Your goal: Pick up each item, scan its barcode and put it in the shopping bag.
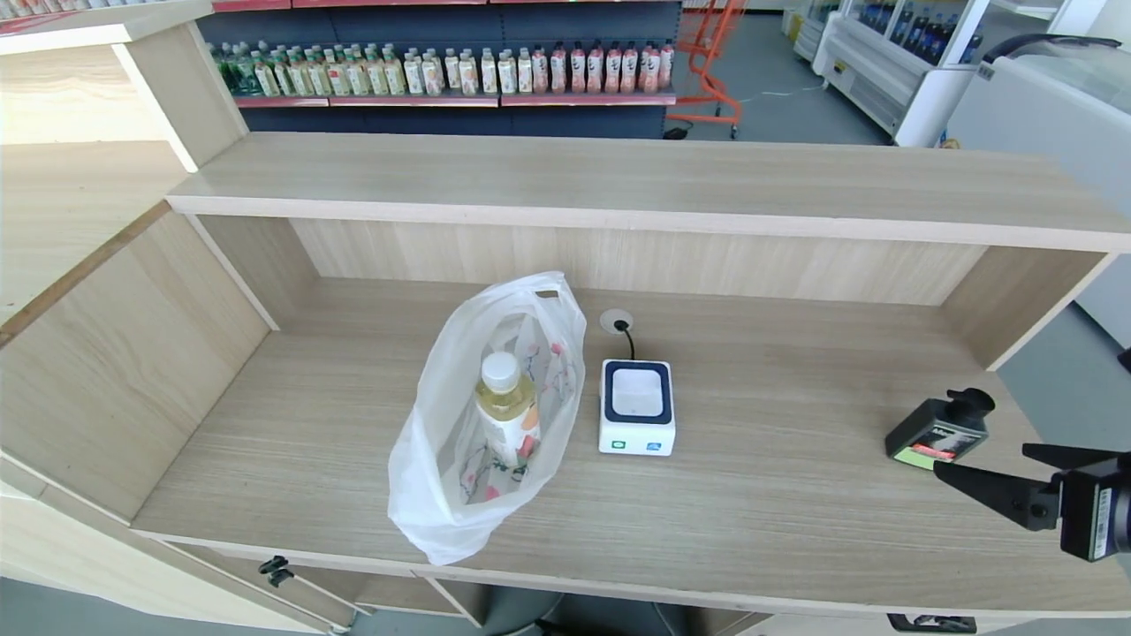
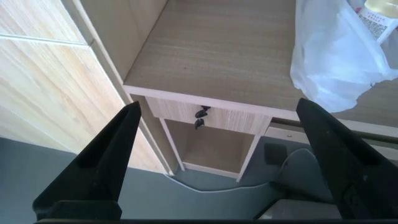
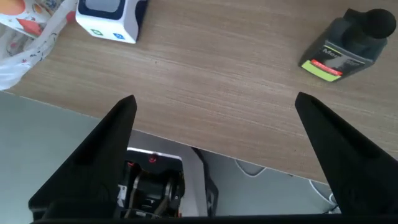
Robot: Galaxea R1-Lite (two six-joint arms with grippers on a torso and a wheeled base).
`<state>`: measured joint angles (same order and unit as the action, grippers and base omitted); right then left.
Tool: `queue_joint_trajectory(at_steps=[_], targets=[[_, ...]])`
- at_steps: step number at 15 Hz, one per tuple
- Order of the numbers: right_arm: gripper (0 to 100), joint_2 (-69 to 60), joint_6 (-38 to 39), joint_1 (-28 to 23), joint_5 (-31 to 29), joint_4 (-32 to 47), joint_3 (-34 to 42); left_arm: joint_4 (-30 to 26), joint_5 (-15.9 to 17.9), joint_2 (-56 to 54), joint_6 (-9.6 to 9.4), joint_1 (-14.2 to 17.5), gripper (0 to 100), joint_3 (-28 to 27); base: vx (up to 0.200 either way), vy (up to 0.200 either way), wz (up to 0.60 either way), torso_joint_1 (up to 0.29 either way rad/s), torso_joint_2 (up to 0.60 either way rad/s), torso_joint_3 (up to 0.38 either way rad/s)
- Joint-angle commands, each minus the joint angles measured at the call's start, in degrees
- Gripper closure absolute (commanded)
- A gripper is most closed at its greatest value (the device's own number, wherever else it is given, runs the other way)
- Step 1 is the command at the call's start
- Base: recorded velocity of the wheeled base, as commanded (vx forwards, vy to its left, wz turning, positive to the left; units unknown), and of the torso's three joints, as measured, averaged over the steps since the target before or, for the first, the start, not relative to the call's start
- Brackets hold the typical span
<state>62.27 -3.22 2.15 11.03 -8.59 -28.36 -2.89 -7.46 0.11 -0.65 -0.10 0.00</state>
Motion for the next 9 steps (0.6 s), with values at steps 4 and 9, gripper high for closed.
queue_joint_trajectory(at_steps=[4, 9], targets=[[0, 0.66, -1.35, -0.83, -0.05, 2.97, -0.21, -0.01, -0.01, -0.02, 0.03, 0.01, 0, 0.00, 0.000, -0.200, 0.00, 0.002, 0.00, 0.001], [0, 0.57, -8.65, -5.31, -8.04, 8.15, -0.21, -0.01, -0.01, -0.02, -0.06, 0.01, 0, 0.00, 0.000, -0.120, 0.00, 0.000, 0.00, 0.001]])
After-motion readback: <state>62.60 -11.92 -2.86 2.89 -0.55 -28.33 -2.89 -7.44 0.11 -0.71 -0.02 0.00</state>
